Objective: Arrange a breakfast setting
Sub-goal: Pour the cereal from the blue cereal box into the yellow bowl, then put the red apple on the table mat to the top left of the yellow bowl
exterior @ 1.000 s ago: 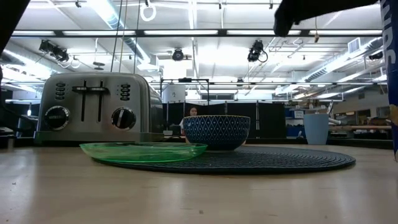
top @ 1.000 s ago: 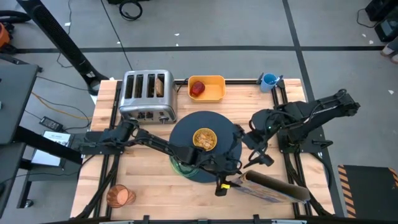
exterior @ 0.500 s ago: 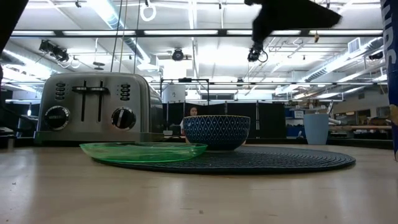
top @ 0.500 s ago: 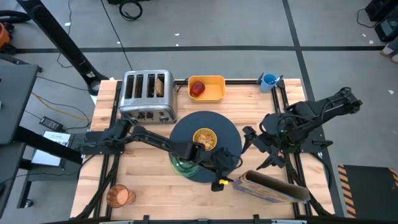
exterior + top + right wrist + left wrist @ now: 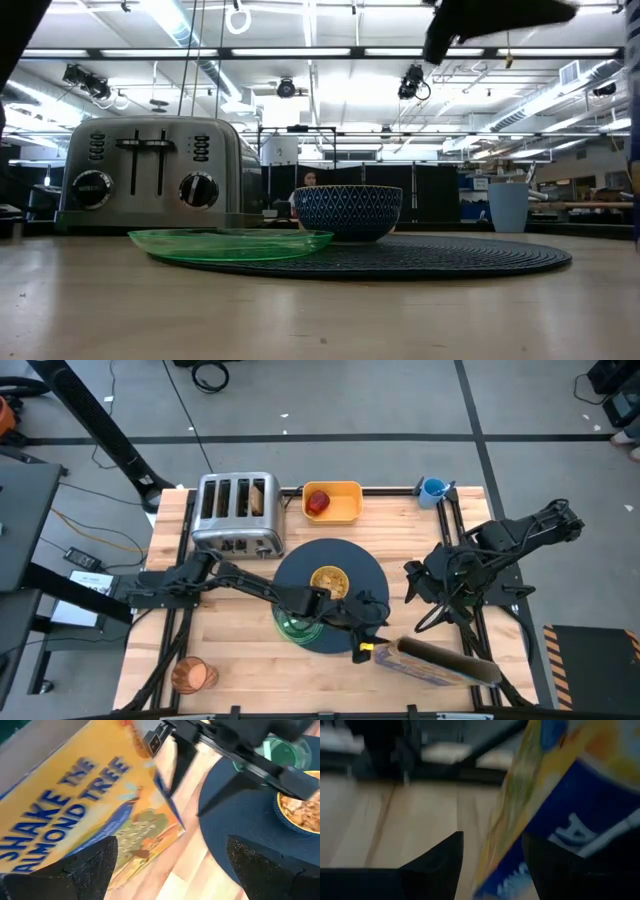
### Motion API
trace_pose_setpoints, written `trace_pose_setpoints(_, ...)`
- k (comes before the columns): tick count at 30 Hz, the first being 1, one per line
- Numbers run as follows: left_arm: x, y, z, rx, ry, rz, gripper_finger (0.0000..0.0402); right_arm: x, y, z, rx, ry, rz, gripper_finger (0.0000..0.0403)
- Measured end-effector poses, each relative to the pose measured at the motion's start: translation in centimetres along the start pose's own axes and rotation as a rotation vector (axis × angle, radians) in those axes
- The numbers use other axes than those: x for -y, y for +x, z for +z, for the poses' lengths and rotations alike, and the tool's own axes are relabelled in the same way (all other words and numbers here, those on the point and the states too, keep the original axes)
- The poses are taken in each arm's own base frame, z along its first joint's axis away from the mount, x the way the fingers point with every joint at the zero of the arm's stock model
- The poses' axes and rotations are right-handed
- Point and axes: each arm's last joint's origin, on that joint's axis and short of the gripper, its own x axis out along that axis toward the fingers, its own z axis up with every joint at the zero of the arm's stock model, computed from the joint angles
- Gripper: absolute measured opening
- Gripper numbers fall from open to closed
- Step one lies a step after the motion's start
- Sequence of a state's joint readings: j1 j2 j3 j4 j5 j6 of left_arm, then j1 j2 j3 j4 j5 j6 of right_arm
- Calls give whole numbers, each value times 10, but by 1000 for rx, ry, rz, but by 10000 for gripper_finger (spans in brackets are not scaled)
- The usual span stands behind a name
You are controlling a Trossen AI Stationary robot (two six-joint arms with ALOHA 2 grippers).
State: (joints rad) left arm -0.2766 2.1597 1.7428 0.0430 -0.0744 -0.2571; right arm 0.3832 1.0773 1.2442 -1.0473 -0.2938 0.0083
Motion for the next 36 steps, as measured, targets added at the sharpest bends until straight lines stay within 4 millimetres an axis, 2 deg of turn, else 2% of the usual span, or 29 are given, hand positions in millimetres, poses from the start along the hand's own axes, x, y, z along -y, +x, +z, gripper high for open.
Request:
trace_pose_setpoints(3, 6, 0, 2, 53, 1, 22, 208, -1, -4, -3, -1, 16, -19, 373)
trace_pose_setpoints(8, 4, 10, -1, 139, -13, 65, 208, -1, -9, -5, 15, 23, -62, 373)
trace_pose_setpoints(13, -5, 12, -5, 91, 2, 96, 208, 0, -9, -6, 11, 23, -90, 373)
trace_pose_setpoints(19, -9, -4, 5, 8, 14, 126, 208, 0, -9, -6, 10, 17, -94, 373)
trace_pose_setpoints(23, -9, -18, 8, -76, 12, 148, 208, 0, -21, -8, 35, 63, -141, 369)
trace_pose_setpoints(30, -1, -25, 9, -103, -52, 146, 208, -13, -67, 18, 262, 262, -123, 340)
trace_pose_setpoints(33, -2, -25, 7, -124, -50, 152, 208, -24, -69, 23, 270, 260, -96, 325)
trace_pose_setpoints(36, -3, -27, 5, -155, -47, 164, 208, -34, -60, 26, 240, 283, -87, 312)
